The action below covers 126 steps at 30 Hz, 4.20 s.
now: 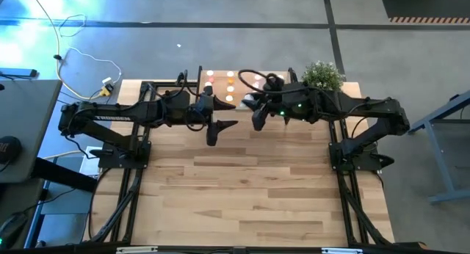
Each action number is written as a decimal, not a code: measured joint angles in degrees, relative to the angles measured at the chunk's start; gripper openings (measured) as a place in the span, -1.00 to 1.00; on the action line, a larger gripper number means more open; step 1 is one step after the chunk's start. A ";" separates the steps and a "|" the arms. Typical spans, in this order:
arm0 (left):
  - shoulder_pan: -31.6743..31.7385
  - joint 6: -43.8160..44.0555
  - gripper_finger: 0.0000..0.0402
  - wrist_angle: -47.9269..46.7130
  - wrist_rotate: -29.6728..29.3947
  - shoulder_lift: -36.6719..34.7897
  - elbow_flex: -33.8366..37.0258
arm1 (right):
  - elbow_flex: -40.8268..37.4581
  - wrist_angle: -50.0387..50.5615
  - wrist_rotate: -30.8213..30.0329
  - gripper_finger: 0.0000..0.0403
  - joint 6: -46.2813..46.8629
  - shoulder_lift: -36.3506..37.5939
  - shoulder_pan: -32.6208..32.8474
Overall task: Pick and place medicine bottles onto shelf by color
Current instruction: Put the blue pill bottle on the shelf aligned with the other blue pill bottles
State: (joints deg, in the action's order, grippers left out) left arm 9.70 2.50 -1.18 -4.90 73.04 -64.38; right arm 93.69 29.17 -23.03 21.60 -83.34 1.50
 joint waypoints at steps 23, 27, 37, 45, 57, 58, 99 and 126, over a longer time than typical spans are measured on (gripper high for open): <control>5.67 0.28 0.30 -0.59 -0.44 -1.91 0.00 | 0.00 21.50 -19.56 -0.47 -7.18 19.87 -2.63; 6.48 0.28 0.30 -0.65 -0.40 -1.91 0.00 | -1.78 29.69 -18.69 -0.47 -2.06 20.01 -5.90; 7.32 0.26 0.30 -0.72 -0.41 -1.91 0.00 | -20.18 19.18 -4.85 -0.47 0.92 20.06 -12.22; 7.32 0.26 0.30 -0.74 -0.25 -1.91 0.00 | -32.37 6.27 -0.03 -0.47 0.61 20.04 -14.67; 7.32 0.26 0.30 -0.76 -0.22 -1.91 0.00 | -40.22 -0.34 -0.85 -0.47 -3.98 19.90 -15.41; 7.32 0.26 0.30 -0.76 -0.22 -1.91 0.00 | -40.22 -0.61 -0.89 -0.47 -4.25 19.90 -15.56; 7.32 -0.72 0.30 -2.08 -0.89 -1.87 0.00 | -40.19 -3.37 3.98 -0.46 -12.71 14.28 -21.51; 7.32 -0.68 0.29 -2.07 -0.87 -1.87 0.00 | -40.17 -3.70 3.92 -0.05 -11.14 14.78 -21.51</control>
State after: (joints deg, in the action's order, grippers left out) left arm 17.02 1.83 -3.25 -5.77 71.18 -64.38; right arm 53.52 25.47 -19.11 10.45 -68.56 -20.01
